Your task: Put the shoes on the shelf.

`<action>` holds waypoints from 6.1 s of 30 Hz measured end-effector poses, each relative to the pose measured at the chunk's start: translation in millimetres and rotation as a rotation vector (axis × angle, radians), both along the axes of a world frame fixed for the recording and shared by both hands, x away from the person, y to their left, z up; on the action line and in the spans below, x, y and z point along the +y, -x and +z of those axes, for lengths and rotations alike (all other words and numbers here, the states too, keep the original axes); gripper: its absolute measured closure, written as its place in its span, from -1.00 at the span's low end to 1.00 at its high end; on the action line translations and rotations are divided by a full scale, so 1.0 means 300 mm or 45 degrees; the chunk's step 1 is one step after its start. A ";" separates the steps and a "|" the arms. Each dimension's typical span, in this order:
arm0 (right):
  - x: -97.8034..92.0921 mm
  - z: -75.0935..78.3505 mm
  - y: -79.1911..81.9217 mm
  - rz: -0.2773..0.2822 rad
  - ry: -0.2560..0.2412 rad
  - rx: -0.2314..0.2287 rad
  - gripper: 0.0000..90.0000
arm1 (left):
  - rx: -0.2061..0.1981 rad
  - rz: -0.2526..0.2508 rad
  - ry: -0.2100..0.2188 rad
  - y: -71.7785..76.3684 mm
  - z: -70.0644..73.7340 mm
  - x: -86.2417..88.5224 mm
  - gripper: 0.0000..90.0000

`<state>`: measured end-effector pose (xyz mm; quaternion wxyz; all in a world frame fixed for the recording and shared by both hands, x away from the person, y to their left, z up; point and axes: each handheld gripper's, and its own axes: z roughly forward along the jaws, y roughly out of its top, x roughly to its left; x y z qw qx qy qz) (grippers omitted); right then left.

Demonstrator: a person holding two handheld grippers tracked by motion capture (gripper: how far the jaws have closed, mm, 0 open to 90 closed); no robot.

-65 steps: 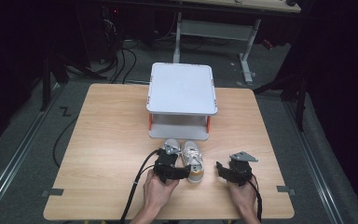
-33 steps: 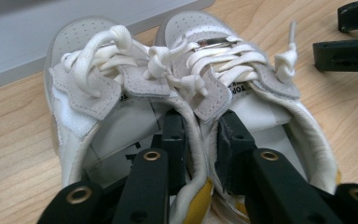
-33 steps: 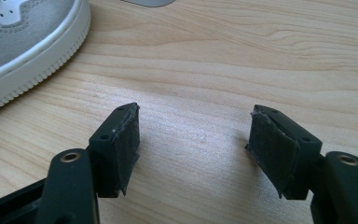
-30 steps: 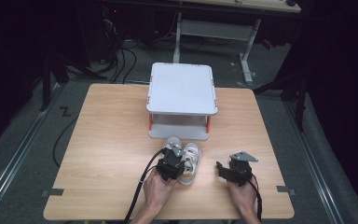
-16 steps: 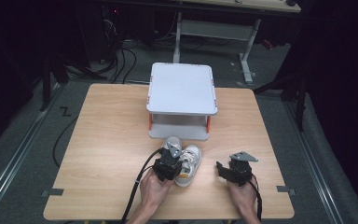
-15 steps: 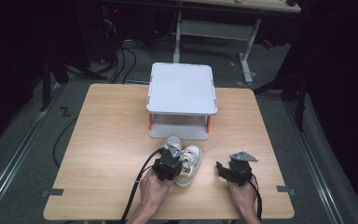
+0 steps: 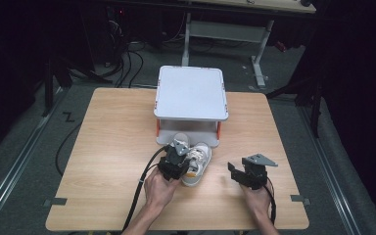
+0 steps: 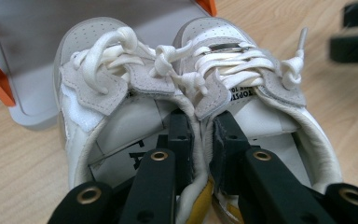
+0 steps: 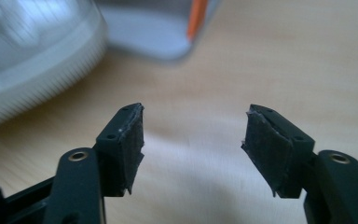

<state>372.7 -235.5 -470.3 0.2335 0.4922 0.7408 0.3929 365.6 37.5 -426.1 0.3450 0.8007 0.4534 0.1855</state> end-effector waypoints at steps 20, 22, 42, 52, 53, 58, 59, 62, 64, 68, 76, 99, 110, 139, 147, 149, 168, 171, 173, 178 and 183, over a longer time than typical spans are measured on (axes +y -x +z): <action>0.112 0.355 -0.194 0.173 -0.202 -0.268 0.33 | -0.014 0.035 -0.008 -0.163 -0.010 -0.018 0.77; 0.127 0.375 -0.217 0.191 -0.202 -0.259 0.35 | -0.024 0.032 -0.011 -0.175 -0.010 -0.020 0.77; 0.310 0.406 -0.419 0.165 0.012 -0.160 0.32 | -0.068 0.119 -0.002 -0.300 -0.023 -0.034 0.77; 0.325 0.388 -0.423 0.181 0.036 -0.171 0.30 | -0.074 0.179 -0.001 -0.341 -0.055 -0.022 0.76; 0.326 0.388 -0.423 0.181 0.039 -0.172 0.30 | -0.072 0.186 -0.007 -0.344 -0.062 -0.025 0.76; 0.325 0.387 -0.422 0.184 0.042 -0.173 0.30 | -0.092 0.223 -0.015 -0.356 -0.068 -0.030 0.75; 0.325 0.387 -0.422 0.186 0.044 -0.175 0.30 | -0.094 0.233 -0.025 -0.359 -0.069 -0.033 0.74; 0.326 0.386 -0.422 0.189 0.045 -0.175 0.30 | -0.107 0.250 -0.049 -0.366 -0.071 -0.038 0.70; 0.325 0.386 -0.422 0.192 0.044 -0.176 0.30 | -0.110 0.264 -0.061 -0.366 -0.072 -0.039 0.66; 0.327 0.386 -0.421 0.191 0.051 -0.178 0.30 | -0.110 0.273 -0.063 -0.365 -0.072 -0.040 0.42; 0.326 0.387 -0.423 0.196 0.049 -0.177 0.31 | -0.108 0.235 -0.037 -0.354 -0.069 -0.025 0.03; 0.326 0.386 -0.422 0.197 0.049 -0.177 0.31 | -0.220 0.258 0.070 -0.214 -0.009 0.062 -0.69; 0.328 0.385 -0.422 0.192 0.047 -0.183 0.31 | -0.106 0.239 0.137 -0.135 -0.075 0.041 -0.87; 0.329 0.384 -0.422 0.191 0.047 -0.185 0.31 | -0.108 0.359 -0.037 -0.274 -0.139 -0.027 -0.44; 0.330 0.384 -0.424 0.189 0.045 -0.187 0.31 | -0.124 0.360 -0.047 -0.319 -0.142 -0.029 -0.34; 0.332 0.383 -0.426 0.186 0.046 -0.190 0.31 | -0.129 0.360 -0.047 -0.323 -0.142 -0.032 -0.34; 0.333 0.383 -0.427 0.186 0.050 -0.188 0.31 | -0.144 0.324 -0.052 -0.311 -0.121 -0.026 -0.39; 0.332 0.384 -0.427 0.185 0.050 -0.184 0.31 | -0.142 0.305 -0.051 -0.302 -0.117 -0.022 -0.43; 0.332 0.384 -0.427 0.183 0.050 -0.184 0.31 | -0.137 0.297 -0.043 -0.295 -0.115 -0.017 -0.45; 0.332 0.385 -0.429 0.186 0.047 -0.182 0.31 | -0.131 0.274 -0.020 -0.269 -0.110 0.012 -0.47; 0.330 0.387 -0.429 0.182 0.040 -0.173 0.29 | -0.127 0.229 0.007 -0.244 -0.102 0.050 -0.47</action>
